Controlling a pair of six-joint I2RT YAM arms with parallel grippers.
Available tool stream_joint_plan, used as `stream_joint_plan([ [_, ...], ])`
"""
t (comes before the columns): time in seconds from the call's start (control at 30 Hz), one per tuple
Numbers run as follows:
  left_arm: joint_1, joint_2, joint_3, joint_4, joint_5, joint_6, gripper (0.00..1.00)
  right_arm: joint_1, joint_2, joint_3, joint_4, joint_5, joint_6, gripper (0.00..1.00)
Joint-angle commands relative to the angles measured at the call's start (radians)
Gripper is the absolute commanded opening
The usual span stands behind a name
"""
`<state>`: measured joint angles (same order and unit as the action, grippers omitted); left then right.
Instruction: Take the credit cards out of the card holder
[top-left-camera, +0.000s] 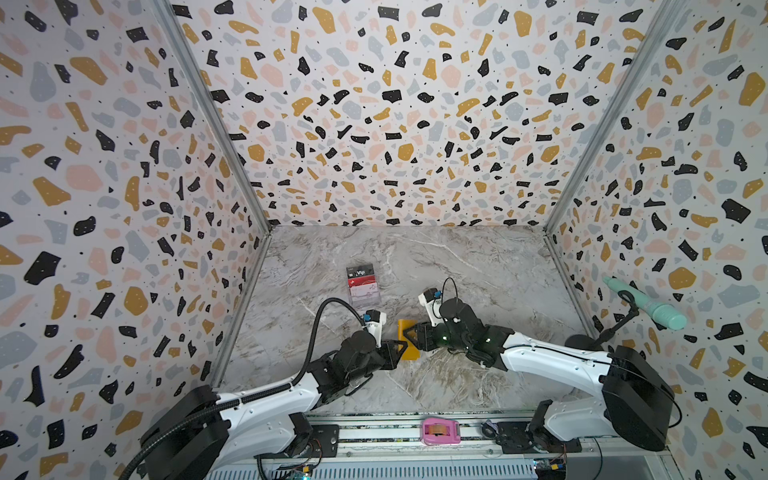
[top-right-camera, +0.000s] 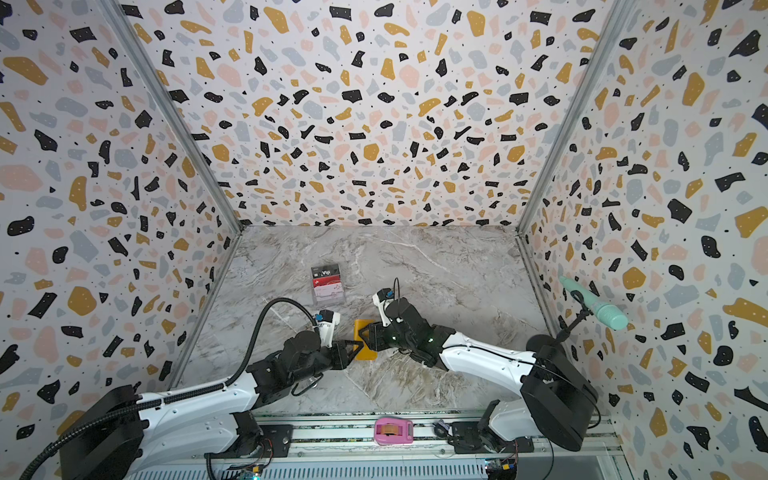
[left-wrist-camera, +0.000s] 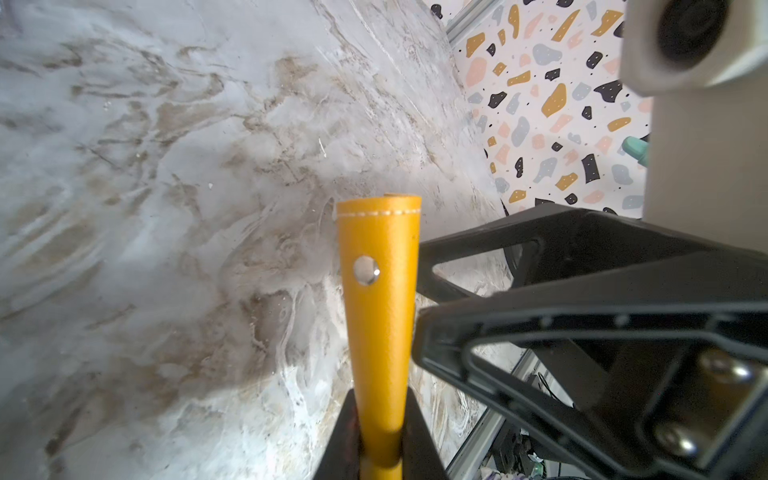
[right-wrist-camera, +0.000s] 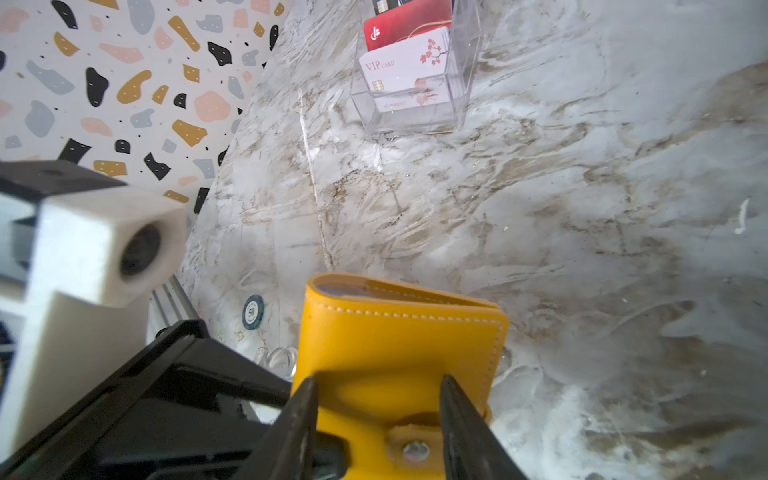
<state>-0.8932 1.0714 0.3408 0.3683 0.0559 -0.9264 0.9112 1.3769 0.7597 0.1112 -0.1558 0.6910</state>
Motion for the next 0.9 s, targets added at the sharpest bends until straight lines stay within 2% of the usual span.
stream_joint_plan([
  [0.0, -0.005, -0.036, -0.001, 0.089, -0.036, 0.026, 0.0, 0.004, 0.014, 0.051, -0.054, 0.047, 0.01, 0.47],
  [0.17, -0.003, -0.069, 0.004, 0.038, -0.07, 0.029, 0.0, 0.008, 0.033, 0.066, -0.068, 0.023, 0.011, 0.46],
  [0.33, -0.003, -0.07, -0.007, 0.07, -0.056, 0.027, 0.0, 0.014, 0.063, 0.076, -0.072, 0.002, 0.016, 0.46],
  [0.57, -0.003, -0.085, -0.002, 0.066, -0.057, 0.035, 0.0, 0.021, 0.088, 0.087, -0.07, -0.011, 0.027, 0.39],
  [0.87, -0.003, -0.123, -0.008, 0.056, -0.094, 0.069, 0.0, 0.028, 0.113, 0.099, -0.091, -0.031, 0.028, 0.37],
])
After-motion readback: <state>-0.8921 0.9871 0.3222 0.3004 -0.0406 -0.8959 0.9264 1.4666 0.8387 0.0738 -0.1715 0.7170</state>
